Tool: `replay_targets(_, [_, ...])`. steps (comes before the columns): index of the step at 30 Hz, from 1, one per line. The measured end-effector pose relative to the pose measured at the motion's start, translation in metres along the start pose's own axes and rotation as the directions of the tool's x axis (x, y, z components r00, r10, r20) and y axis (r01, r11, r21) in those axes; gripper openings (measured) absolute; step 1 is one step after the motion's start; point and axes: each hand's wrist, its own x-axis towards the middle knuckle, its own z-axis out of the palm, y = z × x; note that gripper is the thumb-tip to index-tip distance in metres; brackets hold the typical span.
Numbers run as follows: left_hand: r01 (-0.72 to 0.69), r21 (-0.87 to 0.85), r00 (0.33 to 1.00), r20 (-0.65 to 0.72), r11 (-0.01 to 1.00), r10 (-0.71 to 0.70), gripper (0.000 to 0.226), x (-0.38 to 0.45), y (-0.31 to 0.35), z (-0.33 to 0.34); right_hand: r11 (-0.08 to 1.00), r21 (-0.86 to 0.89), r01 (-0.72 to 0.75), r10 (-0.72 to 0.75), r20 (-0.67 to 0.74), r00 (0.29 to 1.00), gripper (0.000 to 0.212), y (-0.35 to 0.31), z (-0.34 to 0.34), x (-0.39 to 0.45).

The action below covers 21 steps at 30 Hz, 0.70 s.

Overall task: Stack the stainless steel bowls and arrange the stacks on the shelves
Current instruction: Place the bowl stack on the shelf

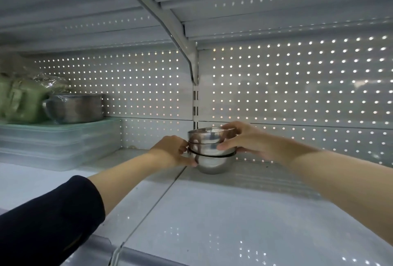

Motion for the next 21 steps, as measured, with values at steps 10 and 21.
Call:
replay_targets(10, [0.055,-0.117,0.997,-0.052,0.992,-0.061,0.040,0.002,-0.006,0.012,0.999,0.043,-0.013,0.015,-0.029,0.999,0.069,0.013,0.012,-0.004])
replay_targets(21, [0.120,-0.157,0.992,-0.023,0.980,-0.125,0.048,0.000,0.001,-0.001,0.998,0.041,-0.048,0.048,0.013,0.999,0.077,0.002,0.008,-0.014])
